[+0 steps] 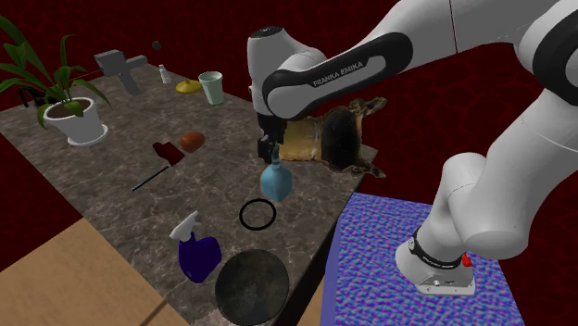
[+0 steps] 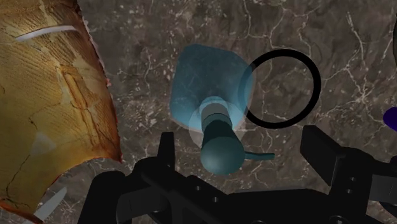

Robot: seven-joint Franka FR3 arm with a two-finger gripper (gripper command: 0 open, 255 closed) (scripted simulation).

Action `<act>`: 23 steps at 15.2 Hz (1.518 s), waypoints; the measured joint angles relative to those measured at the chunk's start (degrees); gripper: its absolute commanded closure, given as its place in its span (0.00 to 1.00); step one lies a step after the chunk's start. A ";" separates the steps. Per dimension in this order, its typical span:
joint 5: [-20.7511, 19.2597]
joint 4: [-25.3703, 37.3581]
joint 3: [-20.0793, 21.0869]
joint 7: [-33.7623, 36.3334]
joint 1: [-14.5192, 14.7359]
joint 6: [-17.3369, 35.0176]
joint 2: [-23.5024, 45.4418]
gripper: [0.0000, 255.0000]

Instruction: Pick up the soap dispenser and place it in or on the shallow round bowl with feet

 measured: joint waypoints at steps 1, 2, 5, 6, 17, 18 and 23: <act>0.05 -0.24 -0.08 -0.11 -0.05 0.69 0.44 0.00; 0.08 -0.61 -0.09 -0.09 -0.04 1.35 0.73 0.00; 0.10 -1.34 -0.16 -0.16 -0.09 2.46 1.11 0.00; 0.10 -1.41 -0.17 -0.17 -0.09 2.58 1.15 0.00; 0.11 -1.53 -0.17 -0.16 -0.09 2.71 1.18 1.00; 0.11 -1.53 -0.17 -0.16 -0.09 2.71 1.18 1.00; 0.02 -0.75 -0.11 -0.11 -0.07 1.20 0.43 1.00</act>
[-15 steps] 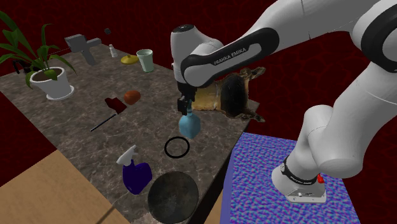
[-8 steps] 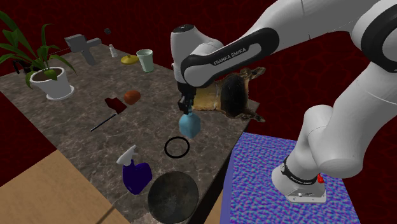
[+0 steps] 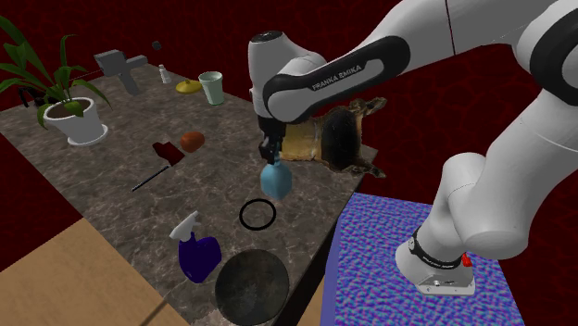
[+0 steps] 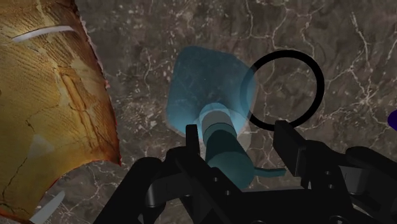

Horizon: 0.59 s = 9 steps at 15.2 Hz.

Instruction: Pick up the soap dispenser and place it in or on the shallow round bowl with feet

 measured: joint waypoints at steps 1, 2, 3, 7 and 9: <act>0.00 0.59 0.01 -0.05 0.00 -0.80 -0.23 1.00; -0.01 1.06 -0.03 -0.15 -0.04 -1.42 -0.39 1.00; -0.07 1.48 0.03 -0.08 -0.01 -2.33 -0.88 1.00; -0.11 3.70 0.16 -0.06 0.05 -5.41 -1.76 1.00; -0.11 4.75 0.27 0.03 0.12 -6.90 -2.18 1.00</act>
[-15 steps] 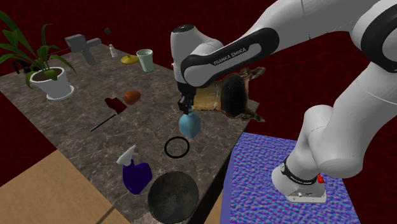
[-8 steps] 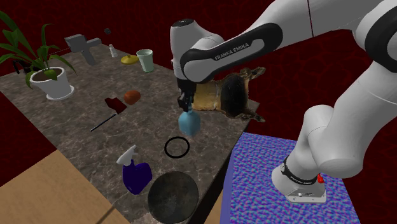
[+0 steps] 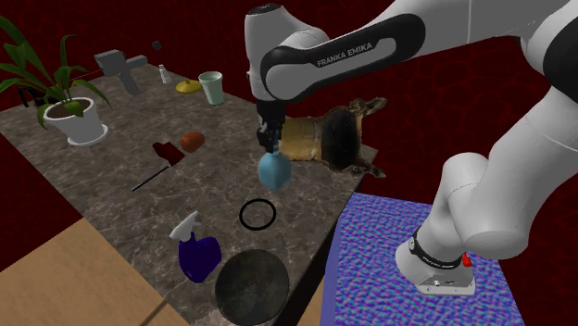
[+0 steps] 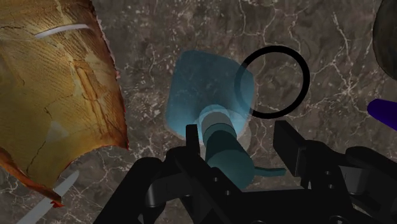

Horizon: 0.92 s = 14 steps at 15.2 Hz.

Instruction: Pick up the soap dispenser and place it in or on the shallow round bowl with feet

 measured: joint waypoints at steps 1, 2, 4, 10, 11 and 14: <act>-0.03 0.56 -0.02 -0.09 -0.03 -0.84 -0.29 1.00; 0.00 1.31 -0.02 -0.14 -0.02 -1.54 -0.24 1.00; 0.01 2.73 0.10 -0.06 0.05 -3.28 -0.56 1.00; 0.00 6.36 0.15 -0.31 0.04 -7.71 -1.36 1.00; 0.04 7.27 0.17 -0.35 0.06 -8.49 -1.24 1.00; 0.15 7.62 1.88 2.33 1.22 -10.30 -2.55 1.00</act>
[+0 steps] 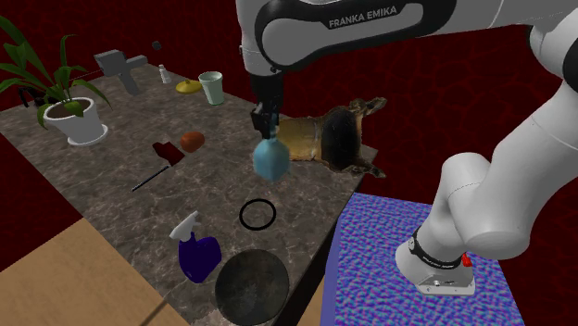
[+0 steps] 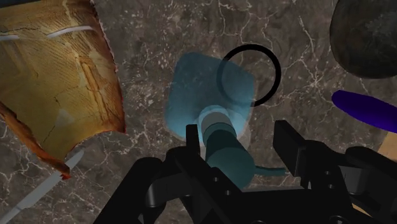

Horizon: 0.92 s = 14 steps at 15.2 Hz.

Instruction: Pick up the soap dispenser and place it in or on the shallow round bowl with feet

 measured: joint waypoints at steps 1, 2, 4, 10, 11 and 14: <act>0.08 -0.06 0.67 1.05 0.45 -0.36 -0.35 1.00; 0.21 -0.23 1.45 2.31 0.99 -0.53 -0.61 1.00; 0.52 0.01 3.32 5.24 2.25 -1.86 -1.57 1.00; 1.60 2.11 8.24 12.92 5.48 -5.07 -2.25 1.00; 1.82 2.68 9.12 14.28 6.06 -5.95 -2.50 1.00; 2.36 5.59 11.70 18.32 7.71 -7.80 -1.31 1.00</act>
